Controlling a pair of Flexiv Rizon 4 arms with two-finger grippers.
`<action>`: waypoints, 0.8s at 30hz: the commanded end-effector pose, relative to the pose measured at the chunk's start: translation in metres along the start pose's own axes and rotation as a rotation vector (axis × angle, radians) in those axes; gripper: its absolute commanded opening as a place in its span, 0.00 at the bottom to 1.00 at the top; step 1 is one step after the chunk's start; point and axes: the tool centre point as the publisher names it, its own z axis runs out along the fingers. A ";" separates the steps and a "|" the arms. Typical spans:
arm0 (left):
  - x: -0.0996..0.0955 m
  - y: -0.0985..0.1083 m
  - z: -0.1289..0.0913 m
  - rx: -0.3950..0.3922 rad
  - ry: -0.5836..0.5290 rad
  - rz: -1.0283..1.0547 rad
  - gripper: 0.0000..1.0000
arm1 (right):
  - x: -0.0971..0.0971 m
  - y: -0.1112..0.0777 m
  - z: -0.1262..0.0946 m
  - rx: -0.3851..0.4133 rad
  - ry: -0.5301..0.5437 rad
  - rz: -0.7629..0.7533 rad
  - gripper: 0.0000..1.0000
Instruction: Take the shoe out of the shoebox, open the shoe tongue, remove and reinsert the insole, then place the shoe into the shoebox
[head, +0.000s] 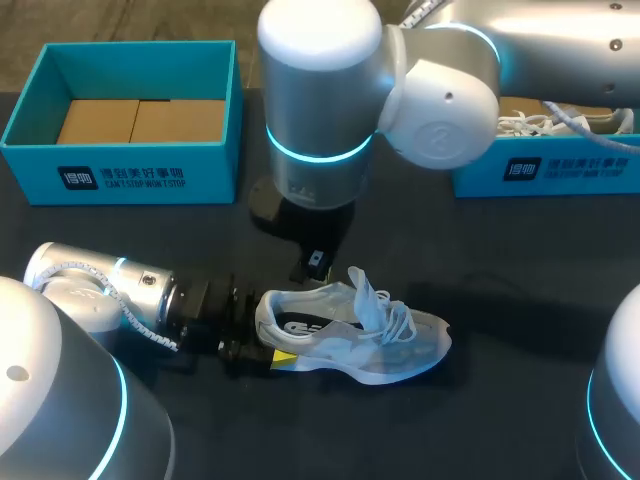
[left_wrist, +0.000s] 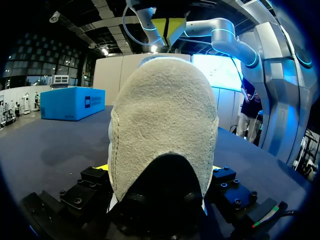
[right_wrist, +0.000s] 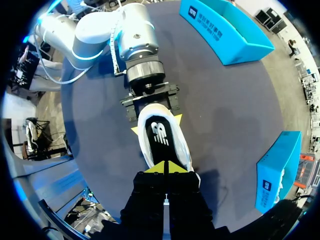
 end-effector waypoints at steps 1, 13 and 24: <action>-0.001 0.002 -0.001 -0.004 0.000 -0.001 0.00 | -0.001 -0.003 0.000 -0.006 0.003 0.000 0.00; -0.001 0.002 -0.001 -0.004 0.000 -0.001 0.00 | 0.003 0.007 0.031 0.053 -0.024 -0.096 0.00; -0.001 0.002 -0.001 -0.004 0.000 -0.001 0.00 | 0.006 0.010 0.060 0.051 -0.022 -0.196 0.00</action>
